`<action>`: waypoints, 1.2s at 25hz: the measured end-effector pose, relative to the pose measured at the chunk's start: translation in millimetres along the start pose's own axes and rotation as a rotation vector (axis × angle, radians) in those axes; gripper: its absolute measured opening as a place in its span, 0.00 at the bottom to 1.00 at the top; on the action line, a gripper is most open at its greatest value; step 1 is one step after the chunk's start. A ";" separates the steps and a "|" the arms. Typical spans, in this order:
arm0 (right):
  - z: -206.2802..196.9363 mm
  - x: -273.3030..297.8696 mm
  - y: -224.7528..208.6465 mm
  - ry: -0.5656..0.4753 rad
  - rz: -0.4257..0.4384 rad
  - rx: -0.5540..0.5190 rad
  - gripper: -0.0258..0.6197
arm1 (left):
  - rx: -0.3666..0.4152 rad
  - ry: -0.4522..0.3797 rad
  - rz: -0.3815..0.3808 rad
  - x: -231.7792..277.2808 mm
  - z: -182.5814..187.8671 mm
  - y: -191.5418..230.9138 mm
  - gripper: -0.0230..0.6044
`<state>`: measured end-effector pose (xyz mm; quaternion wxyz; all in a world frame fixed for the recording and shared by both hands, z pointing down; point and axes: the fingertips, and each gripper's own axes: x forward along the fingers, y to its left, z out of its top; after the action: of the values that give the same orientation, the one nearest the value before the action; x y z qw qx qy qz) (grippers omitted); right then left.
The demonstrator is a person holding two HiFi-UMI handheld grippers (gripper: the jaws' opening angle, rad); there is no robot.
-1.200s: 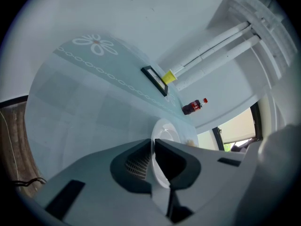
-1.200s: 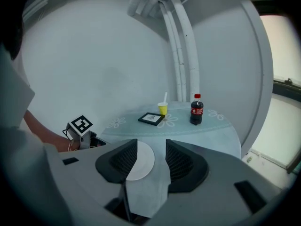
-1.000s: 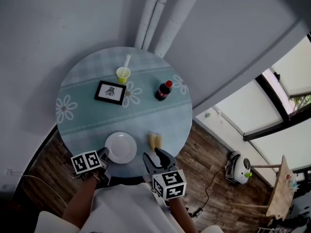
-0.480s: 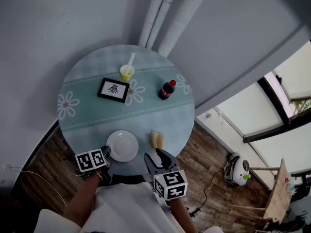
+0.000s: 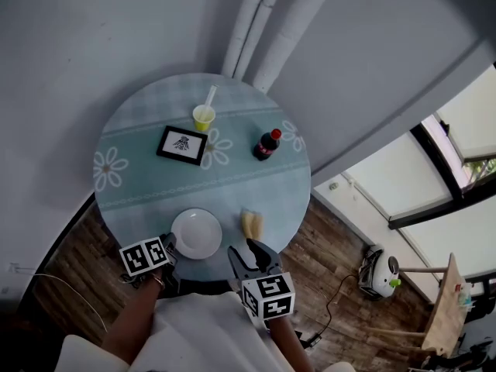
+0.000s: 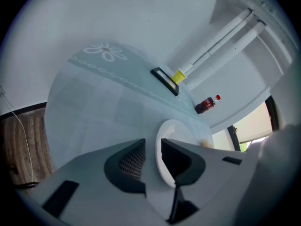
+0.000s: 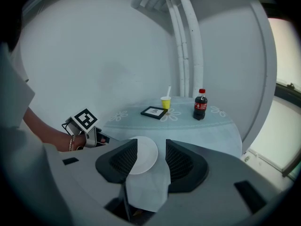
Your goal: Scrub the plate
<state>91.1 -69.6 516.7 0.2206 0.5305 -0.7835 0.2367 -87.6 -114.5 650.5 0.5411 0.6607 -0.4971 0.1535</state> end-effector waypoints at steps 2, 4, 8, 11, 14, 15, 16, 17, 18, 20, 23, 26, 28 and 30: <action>-0.1 0.0 0.1 -0.002 0.000 0.005 0.34 | 0.016 -0.020 0.013 -4.9 4.9 0.8 0.22; 1.1 0.0 -0.4 -0.008 -0.004 0.013 0.34 | 0.047 -0.054 0.023 -13.9 11.7 -1.5 0.23; 2.5 2.4 2.3 -0.011 0.003 0.012 0.34 | 0.189 -0.107 0.004 -38.3 22.2 -21.4 0.24; 3.7 5.6 8.2 -0.011 0.015 0.001 0.34 | 0.308 -0.136 -0.033 -54.2 25.0 -45.7 0.23; 12.1 4.6 9.1 -0.050 -0.018 -0.027 0.22 | 0.389 -0.207 -0.043 -70.1 33.0 -65.5 0.16; 14.6 4.3 9.2 -0.060 -0.025 -0.032 0.20 | 0.402 -0.232 -0.046 -75.0 36.4 -70.6 0.12; 16.5 4.3 9.7 -0.066 -0.025 -0.035 0.18 | 0.406 -0.254 -0.053 -79.6 39.7 -75.5 0.10; 18.0 4.7 10.6 -0.070 -0.023 -0.037 0.17 | 0.406 -0.273 -0.066 -83.8 42.4 -80.5 0.09; 19.1 5.1 12.0 -0.073 -0.020 -0.039 0.16 | 0.408 -0.287 -0.081 -87.6 44.2 -85.4 0.09; 20.6 6.1 16.6 -0.080 -0.006 -0.039 0.13 | 0.431 -0.307 -0.108 -93.4 45.0 -94.6 0.08; 22.4 6.7 26.9 -0.095 0.026 -0.056 0.11 | 0.461 -0.311 -0.139 -95.1 42.2 -103.4 0.06; 19.9 9.7 35.2 -0.085 0.042 -0.072 0.10 | 0.446 -0.299 -0.154 -93.5 41.2 -103.1 0.06; 17.0 11.6 38.8 -0.074 0.048 -0.075 0.10 | 0.440 -0.303 -0.160 -94.1 41.2 -102.6 0.05; 15.7 13.0 41.6 -0.066 0.051 -0.086 0.10 | 0.441 -0.304 -0.173 -94.3 40.7 -103.8 0.05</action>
<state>46.3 -75.0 506.3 0.2113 0.5080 -0.8130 0.1906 -59.0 -111.8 507.3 0.3144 0.8180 -0.4690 0.1101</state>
